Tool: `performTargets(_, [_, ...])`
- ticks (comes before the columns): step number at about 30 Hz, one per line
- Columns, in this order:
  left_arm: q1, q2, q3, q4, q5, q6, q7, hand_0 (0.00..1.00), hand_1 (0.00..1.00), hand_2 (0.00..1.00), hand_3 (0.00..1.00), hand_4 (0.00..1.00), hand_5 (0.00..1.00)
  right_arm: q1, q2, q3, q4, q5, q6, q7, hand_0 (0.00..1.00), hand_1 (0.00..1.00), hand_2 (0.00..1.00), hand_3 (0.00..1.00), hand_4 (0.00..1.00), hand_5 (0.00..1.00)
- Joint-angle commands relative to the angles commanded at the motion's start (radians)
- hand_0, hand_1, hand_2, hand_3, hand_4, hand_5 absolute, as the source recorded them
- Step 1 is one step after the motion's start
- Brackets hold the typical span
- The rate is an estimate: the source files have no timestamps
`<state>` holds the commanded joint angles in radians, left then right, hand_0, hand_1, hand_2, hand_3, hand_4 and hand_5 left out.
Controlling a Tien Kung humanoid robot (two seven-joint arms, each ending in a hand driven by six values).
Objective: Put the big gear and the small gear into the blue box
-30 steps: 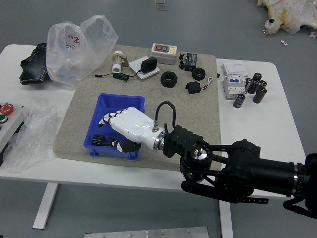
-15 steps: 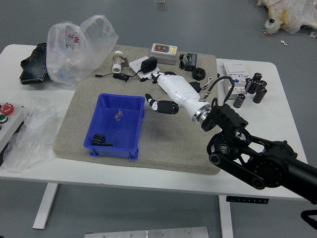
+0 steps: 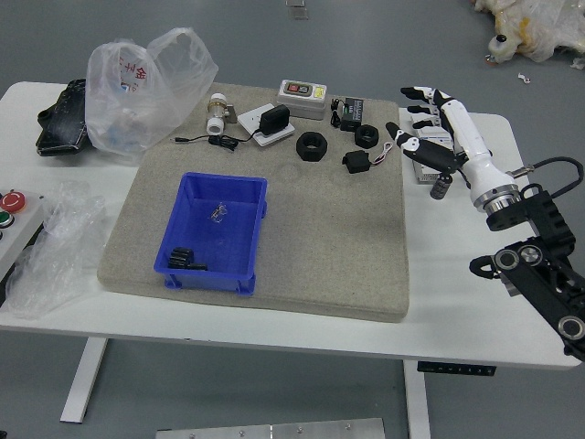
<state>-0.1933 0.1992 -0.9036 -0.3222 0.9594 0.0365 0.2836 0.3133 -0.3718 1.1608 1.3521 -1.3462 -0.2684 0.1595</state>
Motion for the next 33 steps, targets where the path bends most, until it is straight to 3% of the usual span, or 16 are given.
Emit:
performTargets(1, [-0.003, 0.001, 0.001, 0.000, 0.001, -0.001, 0.000, 0.591, 0.469, 0.510, 0.639, 0.661, 0.207, -0.019, 0.000, 0.024, -0.005, 0.030, 0.009, 0.019, 0.776, 0.806, 0.842, 0.882, 0.851, 0.580])
performTargets(6, [-0.009, 0.008, 0.017, 0.003, -0.005, -0.005, -0.010, 0.591, 0.469, 0.510, 0.639, 0.661, 0.207, -0.096, 0.012, 0.137, -0.034, 0.195, 0.054, 0.119, 0.776, 0.806, 0.842, 0.882, 0.851, 0.580])
performTargets(7, [-0.009, 0.009, 0.020, 0.004, -0.006, -0.005, -0.011, 0.594, 0.550, 0.530, 0.639, 0.661, 0.205, -0.104, 0.015, 0.156, -0.038, 0.228, 0.062, 0.135, 0.785, 0.798, 0.838, 0.877, 0.886, 0.669])
performTargets(12, [-0.012, 0.015, 0.031, 0.006, -0.019, -0.003, -0.019, 0.594, 0.550, 0.530, 0.639, 0.661, 0.205, -0.122, 0.029, 0.208, -0.046, 0.360, 0.091, 0.187, 0.785, 0.798, 0.838, 0.877, 0.886, 0.669])
performTargets(13, [-0.011, 0.015, 0.035, 0.006, -0.024, -0.002, -0.021, 0.598, 0.589, 0.549, 0.638, 0.660, 0.204, -0.124, 0.031, 0.213, -0.044, 0.380, 0.094, 0.193, 0.786, 0.804, 0.835, 0.878, 0.937, 0.775])
performTargets(20, [-0.009, 0.011, 0.083, 0.013, -0.076, 0.000, -0.048, 0.604, 0.596, 0.561, 0.637, 0.659, 0.202, -0.131, 0.037, 0.229, -0.042, 0.490, 0.108, 0.212, 0.795, 0.801, 0.832, 0.876, 0.932, 0.781])
performTargets(33, [-0.012, 0.009, 0.257, 0.025, -0.238, 0.012, -0.142, 0.603, 0.587, 0.555, 0.638, 0.657, 0.200, -0.135, 0.044, 0.227, -0.047, 0.522, 0.117, 0.213, 0.764, 0.780, 0.821, 0.855, 0.931, 0.783])
